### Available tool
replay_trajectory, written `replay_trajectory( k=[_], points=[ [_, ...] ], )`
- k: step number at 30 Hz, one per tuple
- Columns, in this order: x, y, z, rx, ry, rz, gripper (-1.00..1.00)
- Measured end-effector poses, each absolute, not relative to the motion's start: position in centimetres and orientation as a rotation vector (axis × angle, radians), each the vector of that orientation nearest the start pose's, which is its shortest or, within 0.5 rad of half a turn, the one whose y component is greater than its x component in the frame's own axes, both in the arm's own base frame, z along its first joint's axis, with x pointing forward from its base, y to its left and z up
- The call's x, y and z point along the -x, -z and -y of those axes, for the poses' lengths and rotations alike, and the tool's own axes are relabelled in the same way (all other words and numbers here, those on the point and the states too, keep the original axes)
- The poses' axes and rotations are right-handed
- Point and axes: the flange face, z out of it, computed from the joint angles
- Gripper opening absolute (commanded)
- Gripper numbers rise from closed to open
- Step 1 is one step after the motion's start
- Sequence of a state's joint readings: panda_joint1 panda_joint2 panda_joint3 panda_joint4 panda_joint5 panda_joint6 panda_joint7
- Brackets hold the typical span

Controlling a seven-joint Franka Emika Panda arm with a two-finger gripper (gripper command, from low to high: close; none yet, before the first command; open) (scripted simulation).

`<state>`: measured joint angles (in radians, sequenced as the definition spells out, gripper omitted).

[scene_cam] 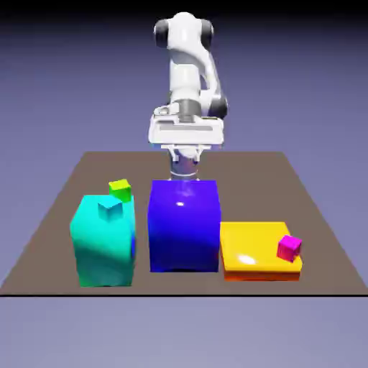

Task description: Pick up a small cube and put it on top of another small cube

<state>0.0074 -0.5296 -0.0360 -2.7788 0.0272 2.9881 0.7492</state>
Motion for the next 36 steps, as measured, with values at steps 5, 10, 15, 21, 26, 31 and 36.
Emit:
replay_trajectory(
  k=[5, 10, 15, 21, 26, 31, 36],
  points=[
    [-42.9, -42.8, 10.0, 2.407, 0.681, -1.422, 0.00],
    [-43.6, -40.0, 19.3, 2.282, 0.413, -1.765, 0.00],
    [-41.7, -37.0, 28.8, 2.089, 0.155, -2.093, 0.00],
    [-38.1, -32.2, 36.5, 1.766, -0.192, -2.403, 0.00],
    [-35.5, -27.1, 39.2, 1.427, -0.461, -2.537, 0.00],
    [-32.9, -22.5, 41.5, 1.081, -0.665, -2.595, 0.00],
    [-30.4, -18.3, 43.6, 0.756, -0.806, -2.590, 0.00]
  ],
)
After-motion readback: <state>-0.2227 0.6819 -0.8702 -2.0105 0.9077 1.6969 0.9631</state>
